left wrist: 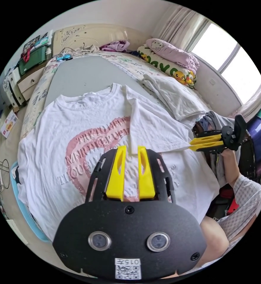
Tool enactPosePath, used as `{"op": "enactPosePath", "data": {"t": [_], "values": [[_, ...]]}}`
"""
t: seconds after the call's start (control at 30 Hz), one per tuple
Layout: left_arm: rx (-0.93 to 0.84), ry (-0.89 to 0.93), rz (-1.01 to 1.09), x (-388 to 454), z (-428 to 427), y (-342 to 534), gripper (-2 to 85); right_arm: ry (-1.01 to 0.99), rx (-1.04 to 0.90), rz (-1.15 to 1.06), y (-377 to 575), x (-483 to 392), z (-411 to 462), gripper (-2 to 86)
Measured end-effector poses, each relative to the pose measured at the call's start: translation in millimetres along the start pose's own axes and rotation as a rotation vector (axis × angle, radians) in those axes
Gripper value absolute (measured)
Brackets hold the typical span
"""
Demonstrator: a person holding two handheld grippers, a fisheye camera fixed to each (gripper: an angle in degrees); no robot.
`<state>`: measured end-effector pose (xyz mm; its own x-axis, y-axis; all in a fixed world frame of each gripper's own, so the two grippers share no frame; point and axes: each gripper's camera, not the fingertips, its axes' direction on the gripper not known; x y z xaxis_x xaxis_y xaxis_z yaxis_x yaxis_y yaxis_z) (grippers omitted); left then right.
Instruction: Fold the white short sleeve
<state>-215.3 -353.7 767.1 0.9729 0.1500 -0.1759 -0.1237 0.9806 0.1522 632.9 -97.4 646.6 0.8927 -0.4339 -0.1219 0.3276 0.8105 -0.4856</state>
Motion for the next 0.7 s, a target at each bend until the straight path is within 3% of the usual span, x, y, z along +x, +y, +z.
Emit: {"op": "enactPosePath", "data": {"t": [0.33, 0.63, 0.7], "values": [[0.001, 0.081, 0.006, -16.9, -1.8, 11.1, 0.2, 0.036, -0.023, -0.023, -2.9, 7.2, 5.0, 4.2], [0.023, 0.072, -0.045, -39.9, -30.4, 57.7, 0.5, -0.060, -0.109, -0.055, -9.3, 19.2, 19.3, 2.3], [0.019, 0.082, -0.056, -44.0, -32.9, 62.8, 1.2, -0.063, -0.048, -0.031, -9.7, 25.3, 7.5, 2.0]]}}
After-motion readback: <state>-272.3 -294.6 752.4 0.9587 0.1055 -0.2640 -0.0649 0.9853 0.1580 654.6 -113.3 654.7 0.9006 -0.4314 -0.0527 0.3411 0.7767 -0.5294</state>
